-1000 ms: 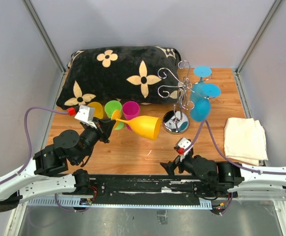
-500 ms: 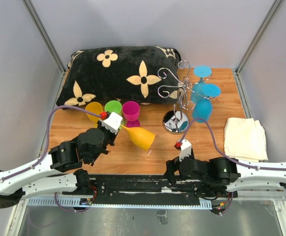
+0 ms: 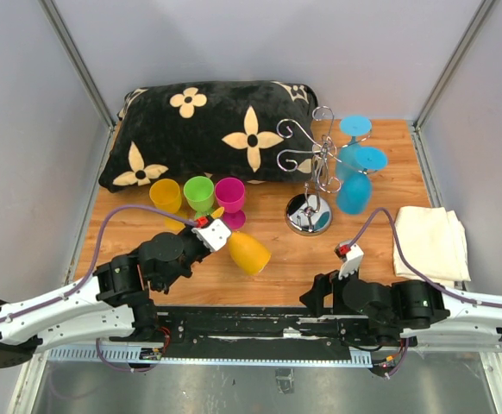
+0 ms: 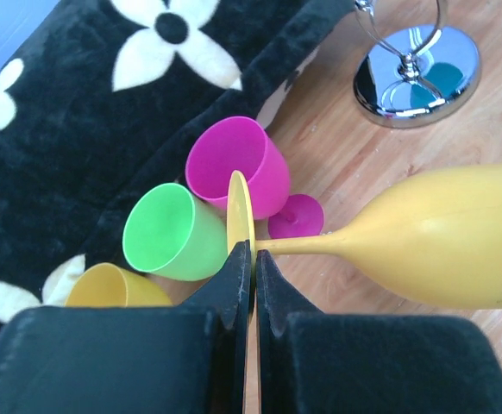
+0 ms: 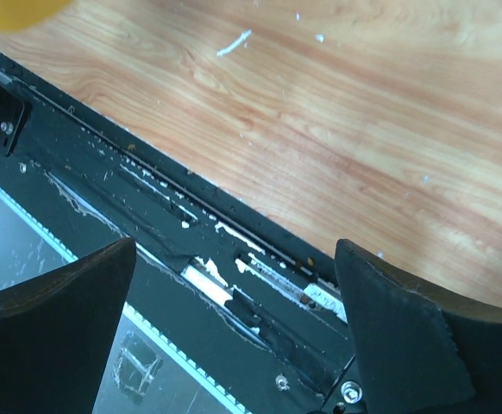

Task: Place the wine glass upside down on the wine glass rack
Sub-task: Turn the wine glass upside down at the wine rack.

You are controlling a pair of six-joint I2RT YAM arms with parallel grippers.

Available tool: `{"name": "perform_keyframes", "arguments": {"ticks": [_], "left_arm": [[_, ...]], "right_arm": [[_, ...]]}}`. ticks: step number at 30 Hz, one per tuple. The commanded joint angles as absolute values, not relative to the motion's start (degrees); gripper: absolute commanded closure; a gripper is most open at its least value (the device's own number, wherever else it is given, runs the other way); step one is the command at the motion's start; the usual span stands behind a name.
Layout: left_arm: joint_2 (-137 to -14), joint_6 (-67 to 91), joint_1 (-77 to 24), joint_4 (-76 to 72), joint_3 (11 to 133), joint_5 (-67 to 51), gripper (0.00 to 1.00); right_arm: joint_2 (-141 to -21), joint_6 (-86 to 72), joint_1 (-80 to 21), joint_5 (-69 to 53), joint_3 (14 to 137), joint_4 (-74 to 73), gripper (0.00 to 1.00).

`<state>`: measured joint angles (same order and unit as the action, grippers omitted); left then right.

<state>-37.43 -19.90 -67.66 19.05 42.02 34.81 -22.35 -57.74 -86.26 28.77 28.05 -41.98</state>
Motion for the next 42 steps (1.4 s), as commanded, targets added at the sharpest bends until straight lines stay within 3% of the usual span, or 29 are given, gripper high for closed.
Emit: {"name": "perform_keyframes", "arguments": {"ticks": [1,8,12,26,42], "left_arm": [[-37.60,-27.23,-68.06,12.59,39.50,30.67,0.99],[-34.67,-35.72,-68.03,9.46,36.18,10.56,1.00],[-37.64,-38.90,-67.97,9.57,36.54,3.93,0.99],[-42.52,-42.28,-68.04,4.77,39.59,-1.61,1.00],[-41.80,-43.52,-68.04,3.99,39.33,-4.42,1.00]], "right_arm": [[-24.09,-50.57,-86.39,34.44,33.59,-42.49,0.01],[-33.21,-36.74,-86.40,33.44,39.19,-31.70,0.00],[-38.10,-30.44,-86.39,28.98,41.38,-24.25,0.06],[-42.84,-29.90,-86.34,33.42,33.66,4.57,0.47],[-46.52,-42.42,-85.39,37.00,32.91,3.97,0.56]]}}
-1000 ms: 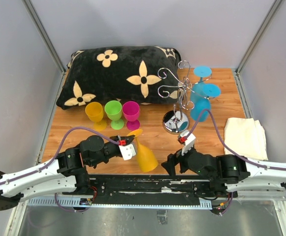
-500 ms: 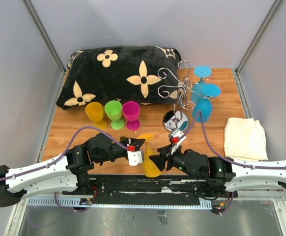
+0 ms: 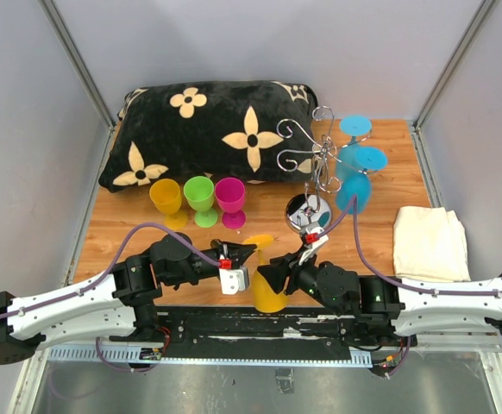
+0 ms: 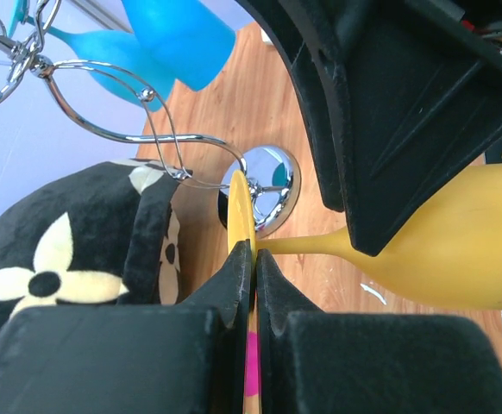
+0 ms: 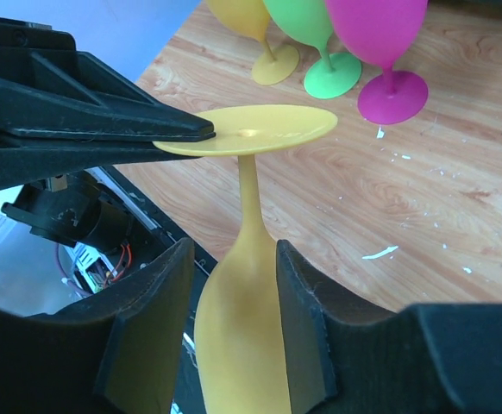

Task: Place the wine glass upside down on the wine glass rack
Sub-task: Turn the wine glass upside down at the wine rack.

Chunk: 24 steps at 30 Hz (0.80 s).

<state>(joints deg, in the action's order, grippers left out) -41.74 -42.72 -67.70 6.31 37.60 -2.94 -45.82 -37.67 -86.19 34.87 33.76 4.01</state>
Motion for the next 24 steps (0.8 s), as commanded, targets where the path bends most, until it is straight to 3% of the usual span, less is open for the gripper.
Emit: {"name": "perform_keyframes", "arguments": {"ticks": [1,17,19,21,24], "left_arm": [[-41.93,-43.60,-68.03,4.05,39.46,-4.52,1.00],[-42.13,-43.54,-68.07,4.12,39.00,-4.74,0.99],[-41.97,-43.34,-68.03,4.13,39.03,-4.83,1.00],[-41.84,-43.27,-68.04,4.02,38.92,-4.96,1.00],[-41.99,-43.24,-68.03,3.95,38.85,-5.26,1.00]], "right_arm": [[-46.90,-42.75,-85.29,37.00,32.91,3.92,0.57],[-51.74,-41.76,-84.11,32.26,34.39,6.27,0.72],[-51.84,-41.96,-84.09,32.21,33.95,7.16,0.68],[-51.98,-42.41,-84.11,32.91,33.75,7.44,0.55],[-52.33,-41.88,-84.11,34.08,34.02,7.48,0.50]]}}
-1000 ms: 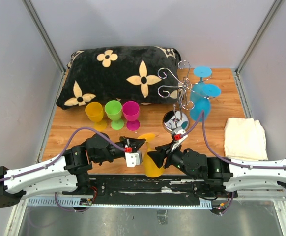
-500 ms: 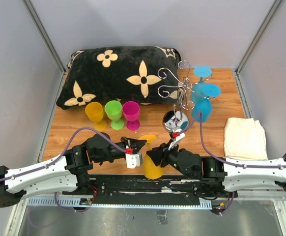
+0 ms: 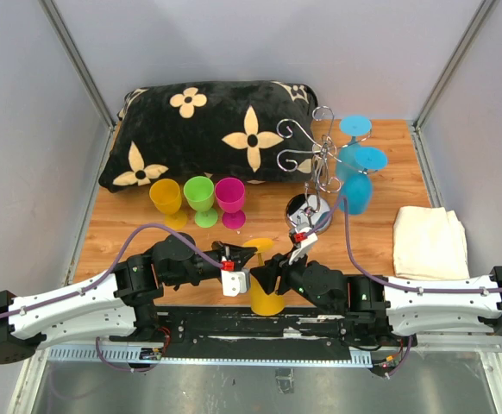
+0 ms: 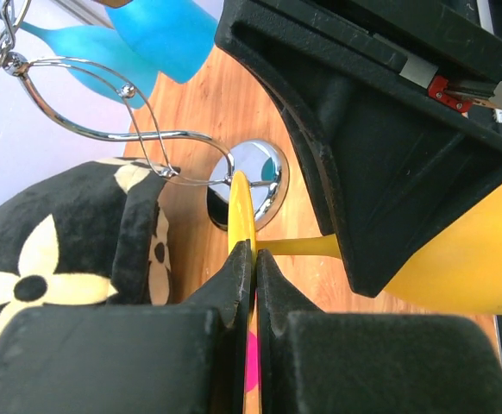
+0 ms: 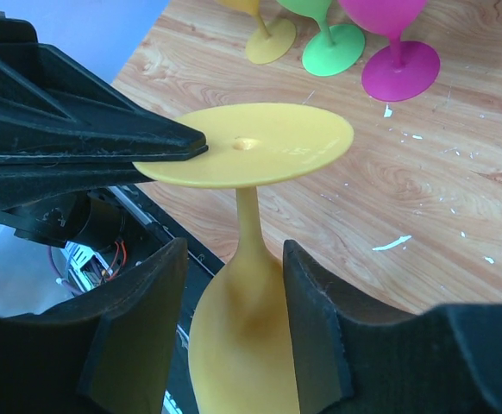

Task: Place the wine glass upside down on the wine glass rack
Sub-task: Turn the wine glass upside down at the wine rack.

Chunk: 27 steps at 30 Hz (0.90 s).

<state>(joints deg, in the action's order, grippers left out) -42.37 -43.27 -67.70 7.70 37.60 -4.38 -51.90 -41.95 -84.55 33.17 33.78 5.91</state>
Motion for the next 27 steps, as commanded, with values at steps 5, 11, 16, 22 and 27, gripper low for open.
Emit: {"name": "perform_keyframes", "arguments": {"ticks": [5,11,16,22,27], "left_arm": [[-42.19,-43.16,-68.08,4.10,39.26,-5.79,0.99],[-42.58,-41.96,-68.03,3.15,39.71,-5.31,1.00],[-43.13,-41.37,-68.07,2.85,39.90,-5.45,0.99],[-43.29,-41.01,-68.05,2.50,39.82,-5.11,1.00],[-42.80,-39.82,-68.03,2.50,40.00,-2.45,0.99]], "right_arm": [[-52.82,-40.25,-84.11,34.68,35.12,7.21,0.59],[-53.04,-40.39,-84.11,35.29,34.16,8.28,0.60],[-53.56,-39.32,-84.11,36.01,34.31,9.07,0.61],[-53.24,-39.36,-84.11,36.25,33.87,8.78,0.74],[-52.29,-39.08,-84.11,37.76,33.15,7.66,0.89]]}}
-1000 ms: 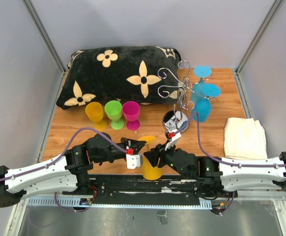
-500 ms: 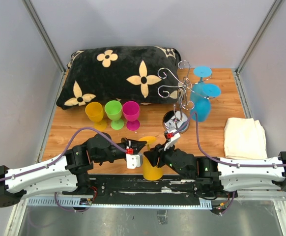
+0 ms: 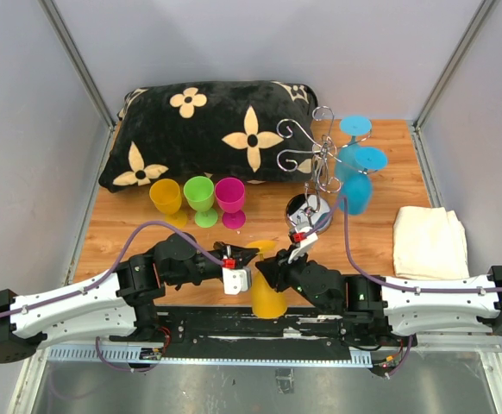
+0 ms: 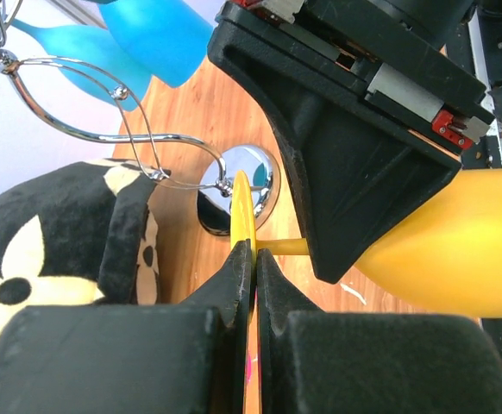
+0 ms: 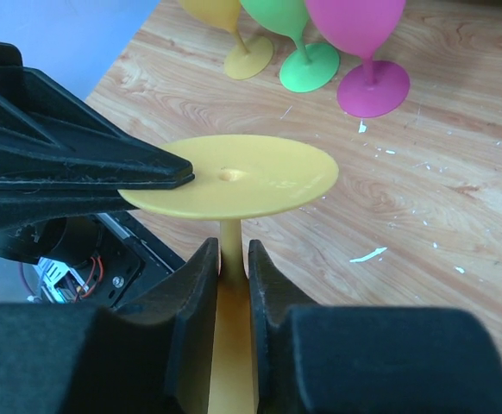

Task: Place the wine glass upside down on the wine glass rack
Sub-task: Turn the wine glass upside down at the wine rack.

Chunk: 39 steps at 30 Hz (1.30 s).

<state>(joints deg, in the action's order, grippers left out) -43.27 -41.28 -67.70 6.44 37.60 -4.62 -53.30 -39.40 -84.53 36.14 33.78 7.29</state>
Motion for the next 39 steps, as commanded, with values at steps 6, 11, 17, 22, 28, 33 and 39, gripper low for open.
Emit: {"name": "perform_keyframes", "arguments": {"ticks": [6,11,17,22,28,33,39], "left_arm": [[-40.23,-36.33,-68.03,1.73,39.57,1.94,0.91],[-38.64,-35.15,-68.03,1.85,39.61,3.80,0.85],[-38.06,-33.74,-68.04,1.33,40.54,3.15,0.66],[-38.17,-32.15,-68.04,0.11,41.63,2.69,0.53],[-41.52,-25.54,-68.03,-3.86,43.84,20.23,0.37],[-45.92,-21.24,-67.95,-9.49,46.24,35.97,0.26],[-53.96,-8.26,-60.19,0.11,58.33,32.21,0.19]], "right_arm": [[-50.59,-28.75,-84.11,37.83,34.60,7.79,0.99],[-48.68,-23.61,-84.11,38.18,35.09,8.37,0.99],[-47.91,-20.75,-84.11,38.31,35.09,9.14,0.99],[-47.79,-18.42,-84.11,39.03,34.87,7.96,0.99],[-44.21,-13.68,-84.10,38.34,30.76,6.45,0.99],[-38.77,-8.95,-84.09,34.08,25.94,5.68,0.99],[-32.20,-3.57,-84.11,32.57,24.00,1.03,0.99]]}}
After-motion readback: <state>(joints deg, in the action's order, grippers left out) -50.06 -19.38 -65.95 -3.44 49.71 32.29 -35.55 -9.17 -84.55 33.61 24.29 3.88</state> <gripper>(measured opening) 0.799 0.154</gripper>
